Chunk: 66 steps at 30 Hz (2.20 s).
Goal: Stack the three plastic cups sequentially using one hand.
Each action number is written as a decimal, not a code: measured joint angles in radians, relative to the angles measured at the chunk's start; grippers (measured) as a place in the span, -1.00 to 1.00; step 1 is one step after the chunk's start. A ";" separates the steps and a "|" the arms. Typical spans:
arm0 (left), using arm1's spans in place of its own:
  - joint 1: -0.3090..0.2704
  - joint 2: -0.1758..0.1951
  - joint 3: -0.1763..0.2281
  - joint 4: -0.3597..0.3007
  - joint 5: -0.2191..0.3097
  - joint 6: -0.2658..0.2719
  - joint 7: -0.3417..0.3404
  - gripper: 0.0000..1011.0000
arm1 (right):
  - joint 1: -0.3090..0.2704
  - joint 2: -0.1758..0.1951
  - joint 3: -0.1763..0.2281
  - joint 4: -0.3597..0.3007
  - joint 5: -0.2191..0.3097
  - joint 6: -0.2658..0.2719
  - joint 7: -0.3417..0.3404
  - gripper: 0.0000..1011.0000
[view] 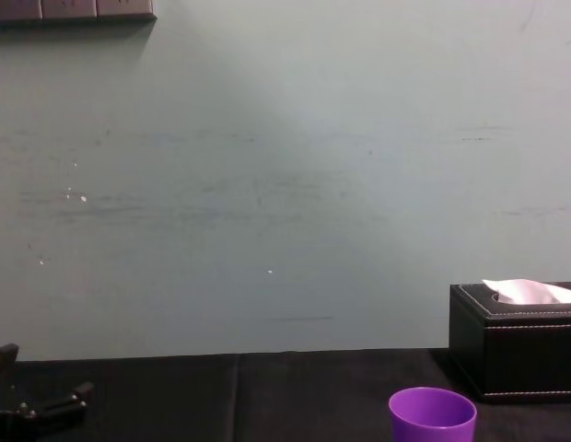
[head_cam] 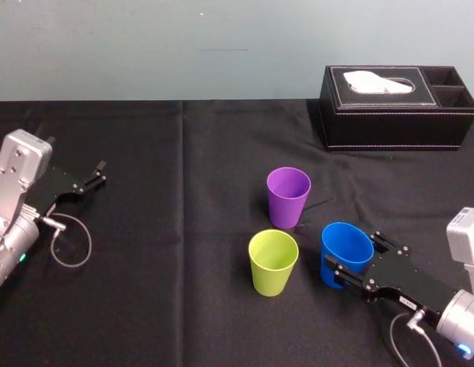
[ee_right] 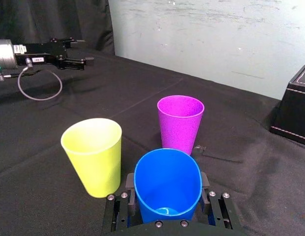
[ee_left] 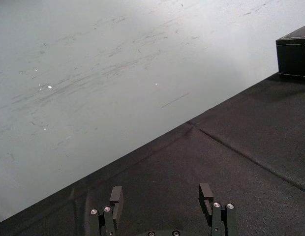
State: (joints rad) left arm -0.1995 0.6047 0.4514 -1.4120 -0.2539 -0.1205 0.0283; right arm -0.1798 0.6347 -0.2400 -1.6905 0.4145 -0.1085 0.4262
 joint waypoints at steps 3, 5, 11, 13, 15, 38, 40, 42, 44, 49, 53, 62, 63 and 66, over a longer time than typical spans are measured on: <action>0.000 0.000 0.000 0.000 0.000 0.000 0.000 1.00 | -0.007 -0.004 0.008 -0.010 -0.007 0.000 -0.009 0.43; 0.000 0.000 0.000 0.000 0.000 0.000 0.000 1.00 | -0.024 -0.005 0.025 -0.040 -0.021 0.001 -0.030 0.43; 0.000 0.000 0.000 0.000 0.000 0.000 0.000 1.00 | -0.087 0.010 0.085 -0.161 -0.032 0.035 -0.068 0.43; 0.000 0.000 0.000 0.000 0.000 0.000 0.000 1.00 | -0.101 0.016 0.101 -0.194 -0.031 0.049 -0.074 0.43; 0.000 0.000 0.000 0.000 0.000 0.000 0.000 1.00 | -0.116 0.025 0.128 -0.245 -0.025 0.076 -0.079 0.43; 0.000 0.000 0.000 0.000 0.000 0.000 0.000 1.00 | 0.203 -0.018 0.037 -0.185 0.003 0.280 -0.027 0.43; 0.000 0.000 0.000 0.000 0.000 0.000 0.000 1.00 | 0.235 -0.026 0.016 -0.163 -0.004 0.287 -0.023 0.43; 0.000 0.000 0.000 0.000 0.000 0.000 0.000 1.00 | 0.259 -0.032 0.000 -0.144 -0.009 0.290 -0.020 0.43; 0.000 0.000 0.000 0.000 0.000 0.000 0.000 1.00 | 0.292 -0.043 -0.022 -0.116 -0.016 0.295 -0.015 0.43; 0.000 0.000 0.000 0.000 0.000 0.000 0.000 1.00 | 0.344 -0.069 -0.063 -0.053 -0.025 0.295 -0.003 0.43; 0.000 0.000 0.000 0.000 0.000 0.000 0.000 1.00 | 0.366 -0.087 -0.080 -0.013 -0.021 0.286 0.006 0.43; 0.000 0.000 0.000 0.000 0.000 0.000 0.000 1.00 | 0.394 -0.106 -0.114 0.030 -0.021 0.267 0.015 0.43; 0.000 0.000 0.000 0.000 0.000 0.000 0.000 1.00 | 0.396 -0.106 -0.116 0.032 -0.023 0.267 0.015 0.43; 0.000 0.000 0.000 0.000 0.000 0.000 0.000 1.00 | 0.403 -0.109 -0.125 0.038 -0.030 0.267 0.014 0.43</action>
State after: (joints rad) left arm -0.1995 0.6047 0.4513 -1.4120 -0.2539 -0.1205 0.0283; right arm 0.2230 0.5257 -0.3645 -1.6528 0.3840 0.1583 0.4404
